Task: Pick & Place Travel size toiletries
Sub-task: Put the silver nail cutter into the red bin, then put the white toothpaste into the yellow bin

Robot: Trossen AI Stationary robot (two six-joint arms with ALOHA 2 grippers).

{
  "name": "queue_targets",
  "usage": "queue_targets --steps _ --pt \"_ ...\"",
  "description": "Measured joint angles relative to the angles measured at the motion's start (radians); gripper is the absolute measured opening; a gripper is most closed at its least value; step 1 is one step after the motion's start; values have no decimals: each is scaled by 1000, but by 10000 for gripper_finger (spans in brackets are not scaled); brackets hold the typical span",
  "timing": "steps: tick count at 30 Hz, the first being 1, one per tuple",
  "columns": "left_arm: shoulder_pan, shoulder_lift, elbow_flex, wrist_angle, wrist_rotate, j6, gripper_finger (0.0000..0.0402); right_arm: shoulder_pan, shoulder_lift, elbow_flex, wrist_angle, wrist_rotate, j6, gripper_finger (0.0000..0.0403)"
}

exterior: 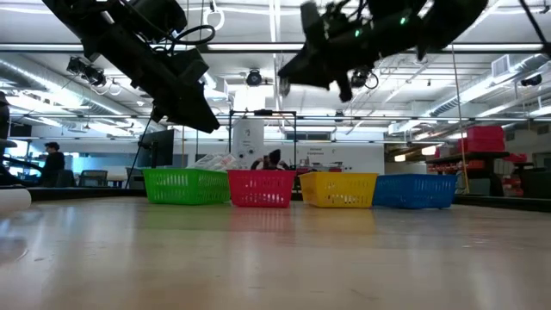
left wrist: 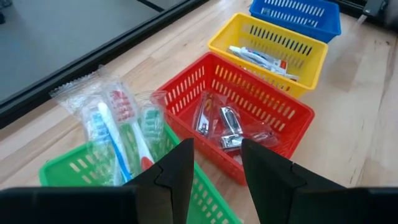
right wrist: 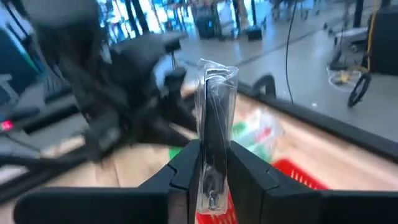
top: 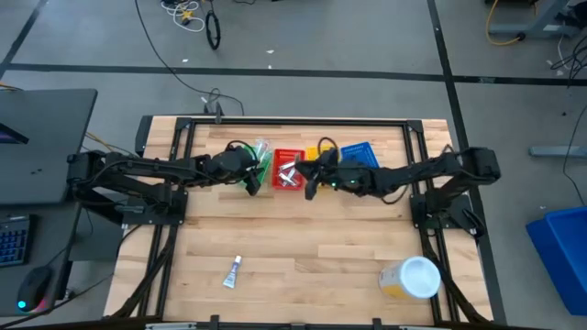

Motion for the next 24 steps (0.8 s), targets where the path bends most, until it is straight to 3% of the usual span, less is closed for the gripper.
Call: queue_targets --steps 11,20,24 --pt "0 0 0 37 0 0 142 -69 245 -1 39 -43 -42 82" --pt "0 0 0 39 0 -2 142 -119 300 0 41 -45 -68 146" --pt "0 0 0 39 3 -11 142 -132 299 0 49 -102 -68 179"
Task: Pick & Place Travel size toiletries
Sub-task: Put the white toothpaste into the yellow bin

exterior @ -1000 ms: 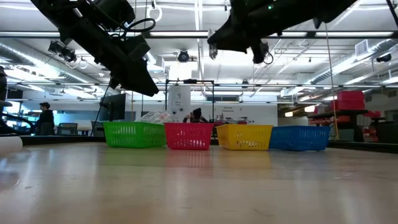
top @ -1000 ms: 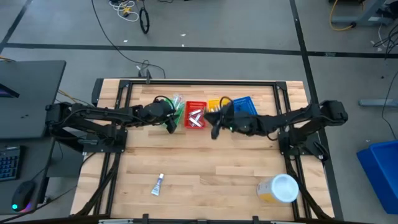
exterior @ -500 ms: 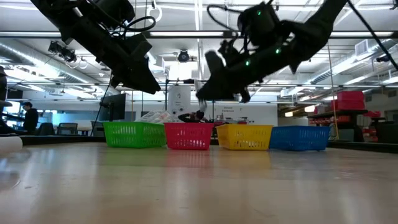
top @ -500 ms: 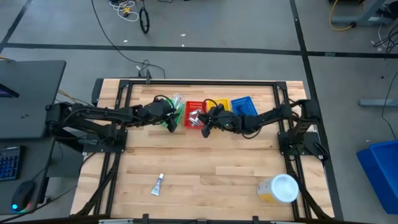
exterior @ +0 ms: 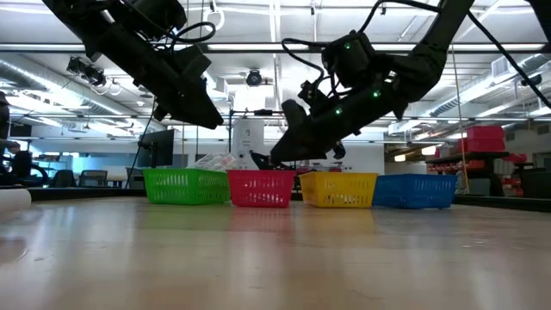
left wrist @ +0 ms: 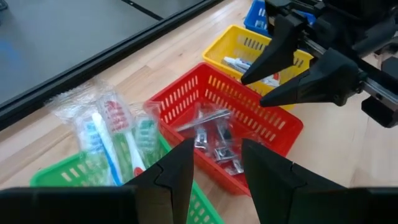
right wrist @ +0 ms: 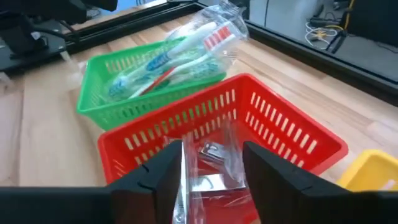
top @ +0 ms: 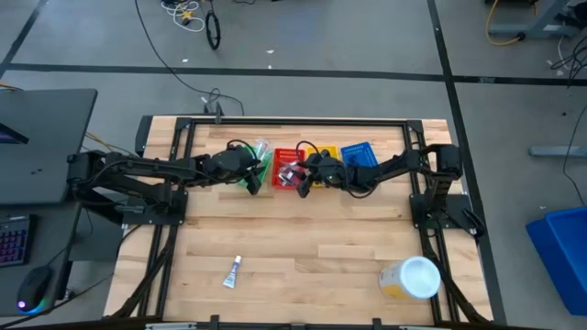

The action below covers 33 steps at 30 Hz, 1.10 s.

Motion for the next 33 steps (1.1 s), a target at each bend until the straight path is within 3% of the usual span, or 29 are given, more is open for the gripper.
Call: queue_targets --steps 7,13,20,33 --pt "-8 0 0 6 106 -55 142 15 -23 1 16 -21 -116 217" --pt "-86 0 0 62 205 -105 142 56 -37 1 9 -22 -159 229" --pt "-211 0 0 -39 326 -315 142 103 -36 1 8 -21 -283 219" --pt "-481 0 0 -284 398 -753 142 106 -36 1 56 -21 -347 186"
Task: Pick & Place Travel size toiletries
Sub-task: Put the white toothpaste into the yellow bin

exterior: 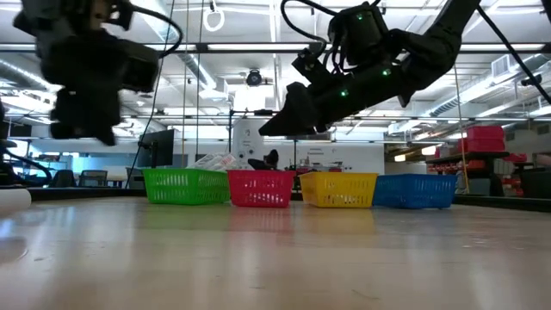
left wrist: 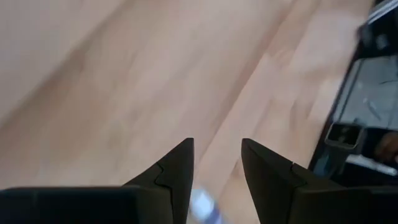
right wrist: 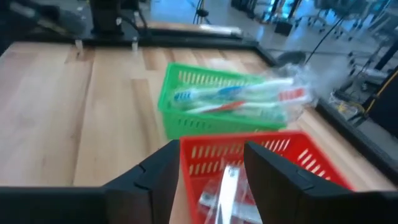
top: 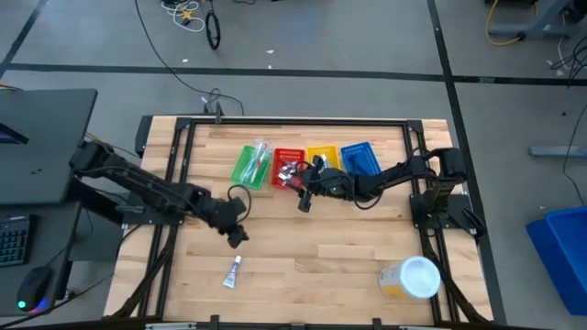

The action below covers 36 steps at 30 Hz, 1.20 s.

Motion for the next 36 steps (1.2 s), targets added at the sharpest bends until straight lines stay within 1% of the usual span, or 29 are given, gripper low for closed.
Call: queue_targets --steps 4,10,13,16,20,25,32,36 --pt "-92 0 0 -43 19 -151 153 -13 0 0 34 0 -17 181" --pt "-182 3 0 -40 9 -311 198 -33 0 0 52 -1 -19 177" --pt "-217 43 1 -36 -20 -376 216 -45 0 0 50 -1 -19 176" --pt "-248 113 1 4 1 -420 225 -48 0 0 35 -1 -12 179" --pt "-274 219 1 104 56 -469 226 -48 1 0 29 -2 -12 186" --pt "-297 315 1 236 50 -516 226 -48 1 0 23 -5 -12 192" --pt "-300 354 5 220 52 -524 226 -48 1 0 12 -4 -12 184" --pt "-301 356 5 195 38 -487 207 -48 1 0 -5 -4 -12 176"
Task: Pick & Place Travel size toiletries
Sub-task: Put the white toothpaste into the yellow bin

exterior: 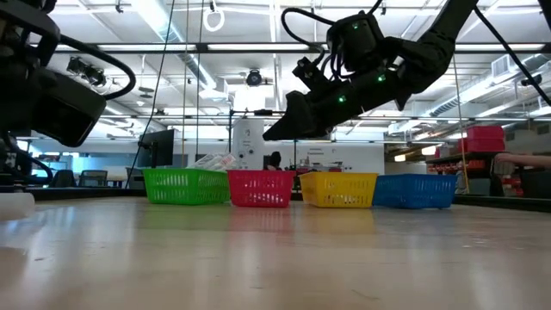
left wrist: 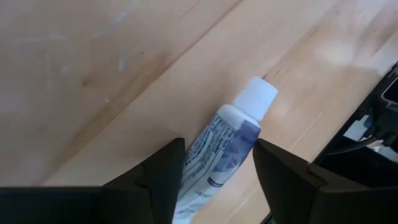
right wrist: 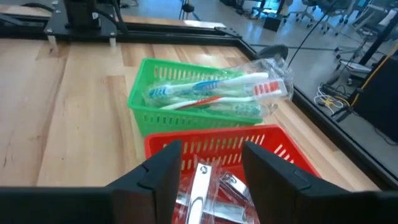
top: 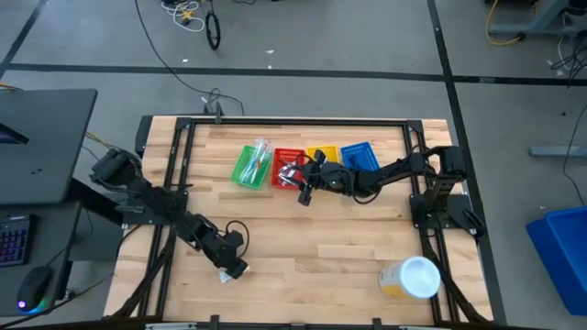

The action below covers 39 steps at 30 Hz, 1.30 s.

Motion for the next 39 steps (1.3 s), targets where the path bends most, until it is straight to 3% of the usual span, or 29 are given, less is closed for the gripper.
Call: queue_targets --steps 12,19,24,27,33,39 --pt "1 2 -4 -16 -15 78 92 0 0 0 -18 2 30 177" --pt "27 5 -3 44 -40 117 79 5 0 0 -20 3 28 188" --pt "99 10 56 41 -90 273 78 29 -9 0 -42 6 -31 189" --pt "166 9 104 11 -77 405 78 58 -74 0 -199 18 -19 183" --pt "372 8 240 -115 -103 699 78 120 -277 0 -761 151 198 174" --pt "543 6 397 -83 -224 1107 78 159 -417 0 -1135 116 463 165"
